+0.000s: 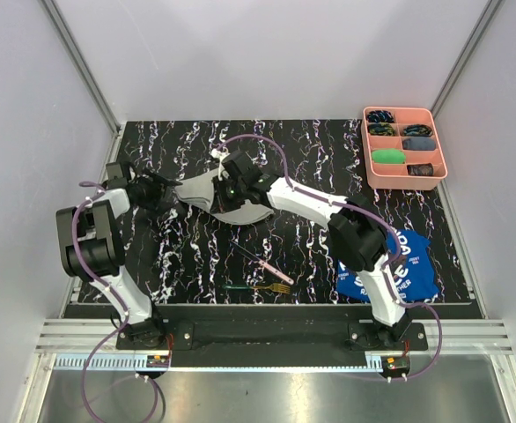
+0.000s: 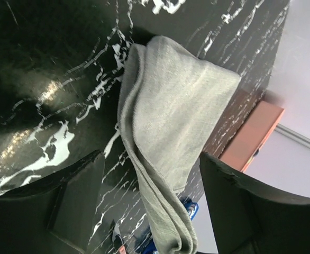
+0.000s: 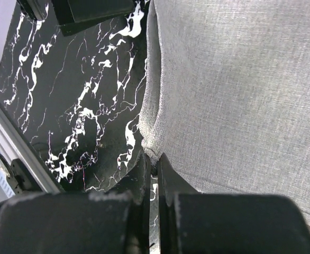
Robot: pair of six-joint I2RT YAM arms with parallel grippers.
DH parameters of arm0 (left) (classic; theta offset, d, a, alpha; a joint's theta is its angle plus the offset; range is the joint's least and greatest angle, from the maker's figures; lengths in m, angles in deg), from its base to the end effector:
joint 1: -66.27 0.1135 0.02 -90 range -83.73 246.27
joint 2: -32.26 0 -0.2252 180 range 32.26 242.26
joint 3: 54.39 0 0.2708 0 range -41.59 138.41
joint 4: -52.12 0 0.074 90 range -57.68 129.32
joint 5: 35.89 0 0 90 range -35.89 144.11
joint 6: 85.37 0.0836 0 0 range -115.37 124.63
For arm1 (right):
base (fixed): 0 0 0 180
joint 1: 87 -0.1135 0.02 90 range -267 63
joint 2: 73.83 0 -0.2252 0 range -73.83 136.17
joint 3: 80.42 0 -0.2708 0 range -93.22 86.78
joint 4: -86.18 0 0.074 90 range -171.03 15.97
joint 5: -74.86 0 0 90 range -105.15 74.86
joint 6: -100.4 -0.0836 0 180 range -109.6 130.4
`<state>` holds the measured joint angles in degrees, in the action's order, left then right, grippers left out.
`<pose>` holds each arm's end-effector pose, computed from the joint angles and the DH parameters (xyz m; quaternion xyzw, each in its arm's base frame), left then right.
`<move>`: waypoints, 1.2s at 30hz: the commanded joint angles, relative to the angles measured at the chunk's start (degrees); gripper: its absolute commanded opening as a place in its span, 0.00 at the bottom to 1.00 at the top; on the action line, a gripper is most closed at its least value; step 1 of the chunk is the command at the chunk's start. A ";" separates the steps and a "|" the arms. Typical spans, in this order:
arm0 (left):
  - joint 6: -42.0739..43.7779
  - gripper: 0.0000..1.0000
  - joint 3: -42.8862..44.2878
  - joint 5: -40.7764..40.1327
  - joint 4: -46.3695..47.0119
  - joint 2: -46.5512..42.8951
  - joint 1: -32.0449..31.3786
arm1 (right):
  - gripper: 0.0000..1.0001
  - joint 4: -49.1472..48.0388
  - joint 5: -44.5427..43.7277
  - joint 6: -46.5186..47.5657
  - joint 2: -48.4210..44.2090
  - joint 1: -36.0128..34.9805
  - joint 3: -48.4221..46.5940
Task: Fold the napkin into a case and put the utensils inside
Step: Pick up the lower triangle-folded napkin from the center of the board.
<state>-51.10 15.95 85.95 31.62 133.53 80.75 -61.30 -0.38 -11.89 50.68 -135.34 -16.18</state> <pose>0.3855 0.0540 0.0818 -0.4479 0.7947 -0.3542 0.2060 0.3375 0.4113 0.1557 -0.2552 0.8682 0.3320 0.2662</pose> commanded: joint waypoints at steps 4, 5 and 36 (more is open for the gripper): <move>1.49 0.69 5.47 -4.41 -0.12 4.54 -0.77 | 0.00 -6.63 4.48 -2.76 -5.94 1.49 2.58; 1.50 0.68 6.61 -4.15 -0.12 5.94 -0.77 | 0.00 -6.89 4.74 -2.94 -6.12 1.75 2.76; 4.83 0.22 14.18 -8.19 -0.64 12.99 -3.49 | 0.00 -14.71 12.48 -6.89 -8.49 4.13 12.24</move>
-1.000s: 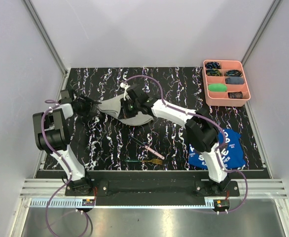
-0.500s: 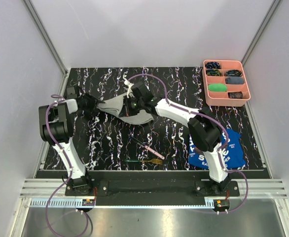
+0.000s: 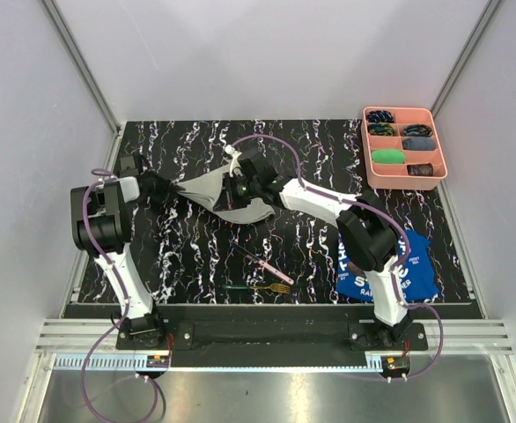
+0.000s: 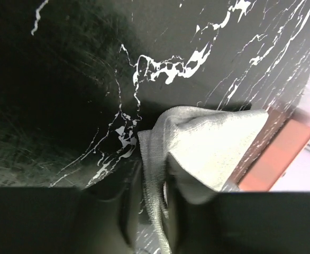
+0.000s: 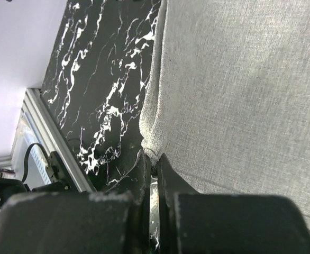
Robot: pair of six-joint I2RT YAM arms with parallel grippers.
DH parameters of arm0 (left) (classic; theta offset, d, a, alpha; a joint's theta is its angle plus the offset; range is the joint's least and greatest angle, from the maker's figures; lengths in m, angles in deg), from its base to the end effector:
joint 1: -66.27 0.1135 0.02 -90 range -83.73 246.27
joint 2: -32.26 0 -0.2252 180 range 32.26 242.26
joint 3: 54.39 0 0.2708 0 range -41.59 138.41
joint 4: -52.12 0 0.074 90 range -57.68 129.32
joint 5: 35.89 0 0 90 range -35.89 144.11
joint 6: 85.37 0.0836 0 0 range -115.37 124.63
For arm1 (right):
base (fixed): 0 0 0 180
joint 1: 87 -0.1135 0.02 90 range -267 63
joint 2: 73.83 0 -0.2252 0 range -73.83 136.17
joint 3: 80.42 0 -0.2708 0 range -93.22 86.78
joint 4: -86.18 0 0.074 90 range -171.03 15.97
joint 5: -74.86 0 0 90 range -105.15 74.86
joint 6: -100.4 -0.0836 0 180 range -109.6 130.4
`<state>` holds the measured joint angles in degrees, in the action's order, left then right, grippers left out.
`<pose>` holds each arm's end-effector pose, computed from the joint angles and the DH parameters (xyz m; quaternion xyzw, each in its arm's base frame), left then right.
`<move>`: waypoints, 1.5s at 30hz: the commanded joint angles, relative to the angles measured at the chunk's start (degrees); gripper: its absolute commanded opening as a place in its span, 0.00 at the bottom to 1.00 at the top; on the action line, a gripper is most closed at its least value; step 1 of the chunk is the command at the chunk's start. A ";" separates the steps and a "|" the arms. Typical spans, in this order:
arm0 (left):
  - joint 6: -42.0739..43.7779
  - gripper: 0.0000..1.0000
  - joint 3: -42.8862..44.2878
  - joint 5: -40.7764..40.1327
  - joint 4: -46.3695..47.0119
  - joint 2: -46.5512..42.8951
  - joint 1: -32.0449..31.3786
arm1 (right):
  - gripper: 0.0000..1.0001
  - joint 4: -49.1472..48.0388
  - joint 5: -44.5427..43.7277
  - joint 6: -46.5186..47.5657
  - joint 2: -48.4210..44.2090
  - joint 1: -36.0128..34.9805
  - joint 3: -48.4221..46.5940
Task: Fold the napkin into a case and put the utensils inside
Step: Pick up the lower triangle-folded napkin from the center of the board.
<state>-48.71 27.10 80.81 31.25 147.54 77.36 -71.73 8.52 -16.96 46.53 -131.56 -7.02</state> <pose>0.4265 0.0453 0.0452 -0.4349 0.8217 -0.3117 0.1962 0.3462 0.3880 0.1552 -0.2226 0.8477 0.4094 0.2534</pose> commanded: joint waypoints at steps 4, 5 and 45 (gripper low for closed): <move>7.01 0.10 4.34 -8.41 -4.83 -4.62 -0.63 | 0.00 -7.53 5.16 -4.10 -4.95 0.35 8.01; 7.81 0.09 4.70 -9.64 -6.06 -5.24 -0.89 | 0.00 -8.15 6.21 -4.55 -4.95 0.35 8.97; 15.72 0.03 34.05 -42.08 -28.75 3.98 -20.76 | 0.00 -14.22 7.89 -12.98 -5.40 7.38 30.16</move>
<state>-32.91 56.93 45.27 -2.74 153.40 55.29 -91.92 15.33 -31.40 43.69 -124.06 20.96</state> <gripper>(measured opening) 0.056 0.022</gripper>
